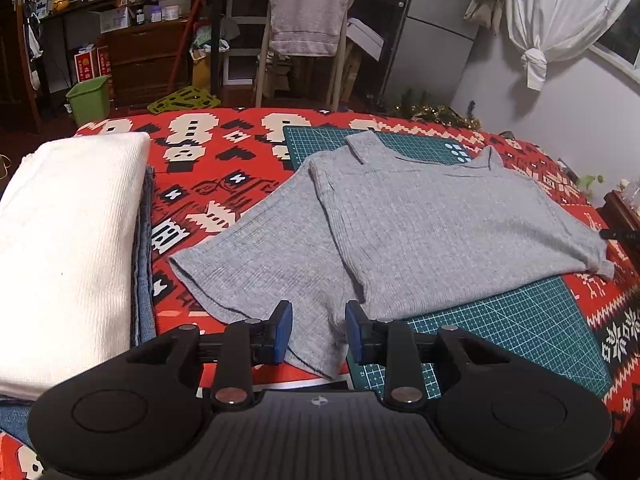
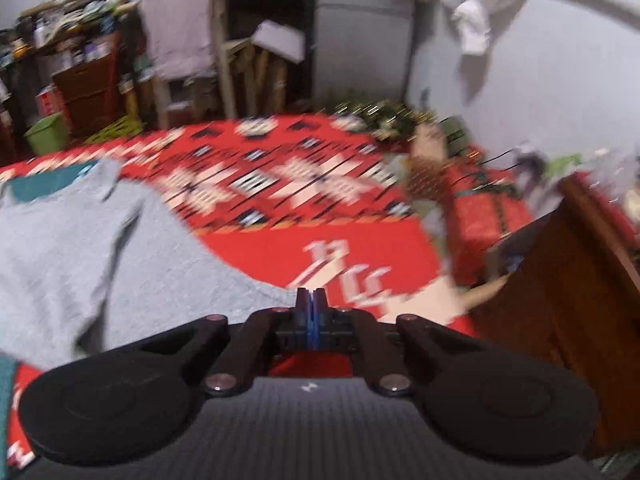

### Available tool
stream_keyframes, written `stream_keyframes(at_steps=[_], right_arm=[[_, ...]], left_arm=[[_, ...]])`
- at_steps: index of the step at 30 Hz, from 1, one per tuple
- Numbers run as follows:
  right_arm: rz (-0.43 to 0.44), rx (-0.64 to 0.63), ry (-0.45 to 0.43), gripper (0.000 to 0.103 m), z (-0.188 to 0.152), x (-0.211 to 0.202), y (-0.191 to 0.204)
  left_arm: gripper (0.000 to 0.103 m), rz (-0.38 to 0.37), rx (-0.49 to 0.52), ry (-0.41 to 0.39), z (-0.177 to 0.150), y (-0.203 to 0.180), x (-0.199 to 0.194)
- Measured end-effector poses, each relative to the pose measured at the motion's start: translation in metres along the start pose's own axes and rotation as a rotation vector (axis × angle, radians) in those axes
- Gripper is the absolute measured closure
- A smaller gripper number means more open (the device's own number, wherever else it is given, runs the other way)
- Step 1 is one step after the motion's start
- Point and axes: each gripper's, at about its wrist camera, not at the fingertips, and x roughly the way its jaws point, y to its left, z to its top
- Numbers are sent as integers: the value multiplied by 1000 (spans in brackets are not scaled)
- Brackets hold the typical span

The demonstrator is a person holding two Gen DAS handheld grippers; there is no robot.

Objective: Fold clothes
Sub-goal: 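Move both open grippers toward the shirt collar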

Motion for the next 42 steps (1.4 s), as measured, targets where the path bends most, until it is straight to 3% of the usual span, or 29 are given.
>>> stream_keyframes(at_steps=[7,8,15,20,28,33,37,39,40,41,42], right_arm=[[-19,-12,49,101,-1,10,-4],[-18,0,54,94,0,10,-4],[-4,-1,-6,86,30,-12,-1],[171,-91,-48,82,75,-7,35],[403,-253,7,79,127,63,122],[480,-407,60,70,136,101,171],[471,-453,133,71,134,127,185],[491,-464,150,80,131,132,187],[508,-462,154,94,130,132,189],[511,-463,151,96,130,132,190],[500,-469,140,97,129,131,191]], left_arm=[[75,-7,-13,-9,1,4,3],[75,-9,-16,-12,2,5,2],[73,-18,53,-38,36,7,12],[65,-65,168,-73,89,-4,45],[65,-169,300,-25,163,-23,136],[65,-214,374,48,170,-27,167],[72,-237,414,93,168,-29,181],[76,-236,437,96,164,-32,183],[78,-236,448,98,162,-33,185],[83,-235,454,93,161,-33,185],[98,-233,458,85,162,-34,185]])
